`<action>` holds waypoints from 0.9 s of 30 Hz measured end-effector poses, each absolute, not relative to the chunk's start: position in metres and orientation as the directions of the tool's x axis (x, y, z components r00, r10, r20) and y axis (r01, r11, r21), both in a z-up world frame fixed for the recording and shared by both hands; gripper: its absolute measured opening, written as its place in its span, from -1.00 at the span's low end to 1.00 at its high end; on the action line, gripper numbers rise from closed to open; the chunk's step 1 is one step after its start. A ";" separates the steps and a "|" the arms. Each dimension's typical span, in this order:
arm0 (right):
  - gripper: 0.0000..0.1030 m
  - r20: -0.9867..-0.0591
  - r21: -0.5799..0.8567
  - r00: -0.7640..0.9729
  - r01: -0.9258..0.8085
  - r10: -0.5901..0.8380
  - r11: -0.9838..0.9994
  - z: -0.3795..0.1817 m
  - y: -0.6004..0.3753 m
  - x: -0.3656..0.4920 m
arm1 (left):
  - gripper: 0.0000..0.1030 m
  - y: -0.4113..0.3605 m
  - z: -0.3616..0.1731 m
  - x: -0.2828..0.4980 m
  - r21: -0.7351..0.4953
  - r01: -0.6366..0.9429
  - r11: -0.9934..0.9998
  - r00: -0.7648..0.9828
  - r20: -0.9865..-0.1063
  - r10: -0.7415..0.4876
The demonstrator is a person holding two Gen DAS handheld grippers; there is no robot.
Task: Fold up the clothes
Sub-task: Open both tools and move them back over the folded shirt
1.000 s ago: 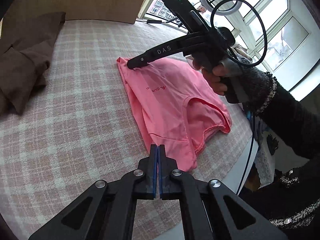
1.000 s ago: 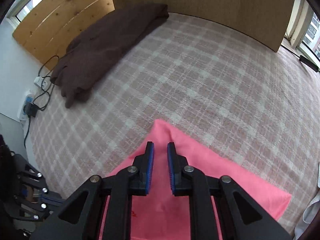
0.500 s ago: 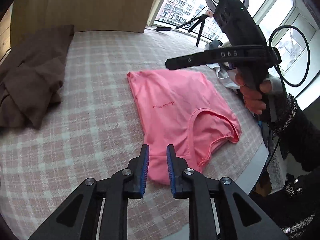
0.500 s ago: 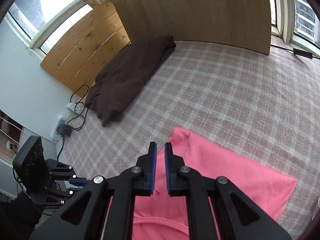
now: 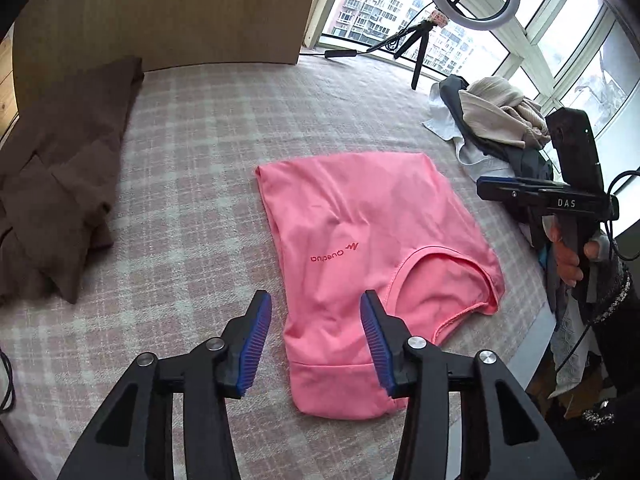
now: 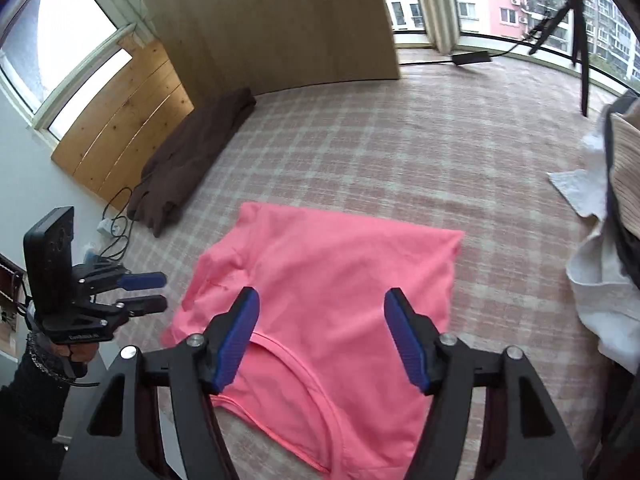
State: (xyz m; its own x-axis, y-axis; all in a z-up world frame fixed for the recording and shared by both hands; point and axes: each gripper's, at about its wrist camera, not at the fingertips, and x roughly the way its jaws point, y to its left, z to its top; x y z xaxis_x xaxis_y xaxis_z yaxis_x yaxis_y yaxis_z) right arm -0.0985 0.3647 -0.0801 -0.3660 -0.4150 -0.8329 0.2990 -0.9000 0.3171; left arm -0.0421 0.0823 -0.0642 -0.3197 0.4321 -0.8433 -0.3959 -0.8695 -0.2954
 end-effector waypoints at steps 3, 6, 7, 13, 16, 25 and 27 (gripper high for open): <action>0.25 -0.854 0.353 -0.344 0.167 -0.390 -0.921 -0.102 0.406 -0.088 | -0.08 0.087 -0.076 -0.042 -0.250 -0.358 -0.900 -0.320 -0.872 0.369; 0.24 -0.841 0.404 -0.340 0.122 -0.421 -0.906 -0.111 0.430 -0.067 | -0.08 0.071 -0.082 -0.027 -0.266 -0.331 -0.905 -0.296 -0.881 0.368; 0.24 -0.834 0.414 -0.338 0.142 -0.437 -0.899 -0.111 0.431 -0.056 | -0.08 0.065 -0.083 -0.020 -0.280 -0.328 -0.902 -0.281 -0.883 0.376; 0.25 -0.859 0.375 -0.302 0.182 -0.414 -0.909 -0.130 0.428 -0.008 | -0.13 0.058 -0.099 0.008 -0.334 -0.342 -0.878 -0.192 -0.890 0.414; 0.21 -0.857 0.375 -0.300 0.195 -0.419 -0.907 -0.131 0.425 -0.008 | -0.70 0.067 -0.100 0.007 -0.375 -0.354 -0.857 -0.178 -0.872 0.455; -0.50 -0.883 0.350 -0.250 0.213 -0.398 -0.912 -0.119 0.428 -0.012 | -0.41 0.055 -0.091 0.001 -0.246 -0.355 -0.902 -0.206 -0.920 0.332; -0.18 -0.862 0.369 -0.294 0.196 -0.413 -0.908 -0.110 0.435 -0.021 | -0.08 0.048 -0.082 -0.011 -0.307 -0.315 -0.898 -0.231 -0.893 0.387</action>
State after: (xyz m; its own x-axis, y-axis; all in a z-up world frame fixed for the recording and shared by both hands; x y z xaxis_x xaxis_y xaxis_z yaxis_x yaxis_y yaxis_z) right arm -0.0208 0.4351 -0.1103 -0.2940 -0.4135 -0.8618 0.1963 -0.9085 0.3689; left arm -0.0113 0.0479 -0.0816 -0.2309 0.3865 -0.8929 -0.3148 -0.8980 -0.3073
